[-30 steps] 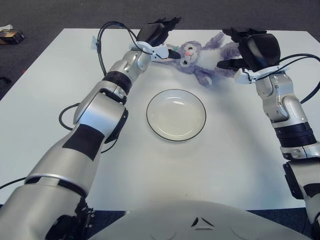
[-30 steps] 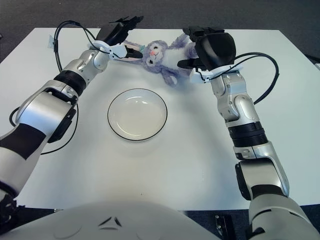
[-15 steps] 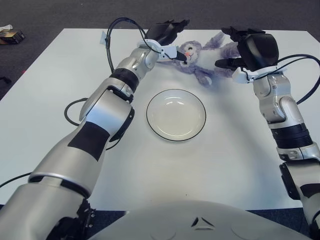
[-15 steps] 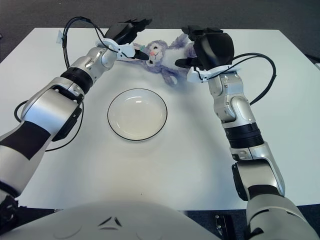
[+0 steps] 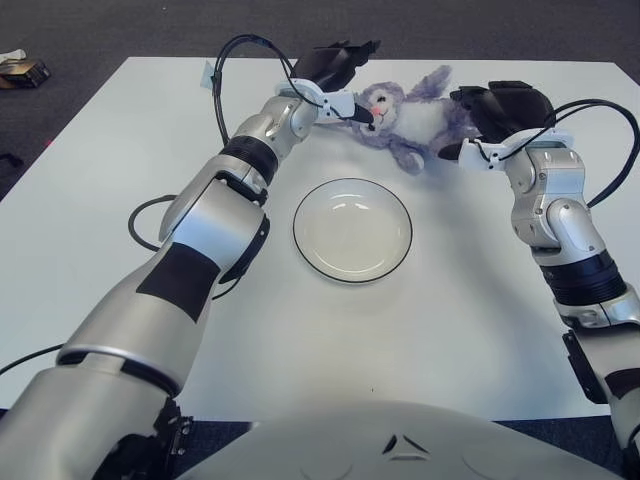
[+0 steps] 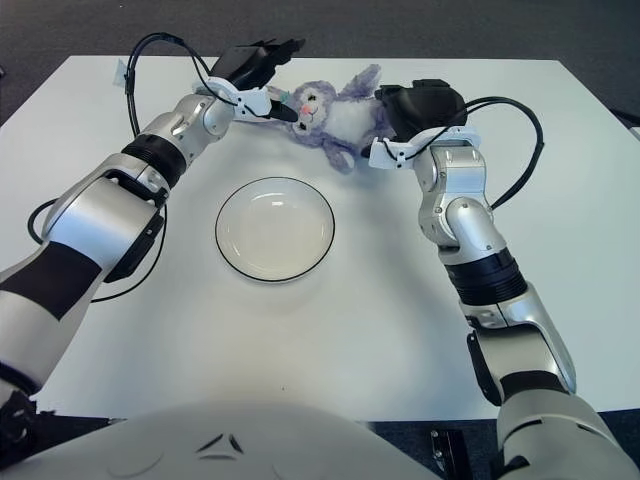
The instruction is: Put the doll into the plate.
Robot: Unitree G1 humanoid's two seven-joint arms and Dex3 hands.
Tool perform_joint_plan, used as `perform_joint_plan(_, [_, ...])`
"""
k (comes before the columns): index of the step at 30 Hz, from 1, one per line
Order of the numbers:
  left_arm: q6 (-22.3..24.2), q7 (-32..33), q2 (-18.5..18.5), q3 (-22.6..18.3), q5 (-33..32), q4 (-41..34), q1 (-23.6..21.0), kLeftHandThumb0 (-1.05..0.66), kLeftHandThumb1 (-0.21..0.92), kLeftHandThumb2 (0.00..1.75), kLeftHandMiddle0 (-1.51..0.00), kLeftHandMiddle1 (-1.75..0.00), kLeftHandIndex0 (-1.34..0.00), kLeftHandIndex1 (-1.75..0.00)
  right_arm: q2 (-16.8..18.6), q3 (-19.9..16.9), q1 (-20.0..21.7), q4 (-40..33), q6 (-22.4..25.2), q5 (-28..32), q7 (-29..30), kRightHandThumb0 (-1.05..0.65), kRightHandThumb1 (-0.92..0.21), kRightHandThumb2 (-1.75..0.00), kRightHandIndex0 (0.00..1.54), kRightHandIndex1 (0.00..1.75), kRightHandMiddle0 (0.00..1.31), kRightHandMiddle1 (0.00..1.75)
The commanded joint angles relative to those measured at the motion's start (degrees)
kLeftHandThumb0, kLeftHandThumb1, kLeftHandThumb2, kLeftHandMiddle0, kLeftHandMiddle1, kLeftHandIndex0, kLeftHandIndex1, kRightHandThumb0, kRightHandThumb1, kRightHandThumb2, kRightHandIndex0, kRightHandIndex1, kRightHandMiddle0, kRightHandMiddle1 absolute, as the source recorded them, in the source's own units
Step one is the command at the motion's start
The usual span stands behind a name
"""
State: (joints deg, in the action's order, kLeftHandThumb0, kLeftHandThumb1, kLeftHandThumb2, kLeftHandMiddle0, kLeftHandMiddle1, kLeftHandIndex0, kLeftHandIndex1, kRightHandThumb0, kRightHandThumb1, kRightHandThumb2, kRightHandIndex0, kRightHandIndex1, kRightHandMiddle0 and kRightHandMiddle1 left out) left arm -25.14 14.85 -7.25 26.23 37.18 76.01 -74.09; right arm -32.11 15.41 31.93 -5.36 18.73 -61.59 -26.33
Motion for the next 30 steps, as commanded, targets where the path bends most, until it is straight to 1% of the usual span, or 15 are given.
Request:
perform_joint_plan(1, [-0.4,-0.4,-0.5,0.2,0.1,-0.1,-0.4,-0.74,0.86,0.0,-0.32,0.0,-0.33,-0.02,-0.6,0.3,-0.6,0.6,0.6,0.5,-2.9,-0.79,-0.92,-0.31,0.17,0.01,0.31,0.04])
perform_joint_plan(7, [-0.5,-0.3,-0.5,0.2,0.1,-0.2,-0.3,-0.74,0.86,0.0,-0.32,0.0,-0.33,-0.02,-0.8,0.1,-1.1,1.0,0.9,1.2,-5.5,-0.8,-0.92,-0.33,0.17,0.0,0.31,0.03])
perform_joint_plan(12, [-0.7,0.0,-0.6,0.1,0.0,-0.3,-0.1,-0.74,0.86,0.0,-0.33,0.0,-0.34,-0.02,-1.0,0.1,-1.5,1.5,0.9,1.3,-6.0,-0.8,-0.92,-0.34,0.17,0.0,0.31,0.03])
perform_joint_plan(21, [-1.3,0.6,-0.9,-0.4,-0.5,-0.4,0.6,-0.73,0.86,0.0,-0.34,0.0,-0.35,-0.02,-0.7,0.5,-1.5,2.6,2.7,0.1,-7.1,-0.79,-0.92,-0.35,0.17,0.0,0.31,0.03])
perform_joint_plan(30, [-2.1,0.1,-1.1,-2.3,-2.4,-0.6,1.1,-0.72,0.86,0.0,-0.34,0.0,-0.36,-0.02,-0.9,1.1,-1.4,4.2,3.7,0.0,-7.9,-0.79,-0.92,-0.36,0.18,0.01,0.31,0.02])
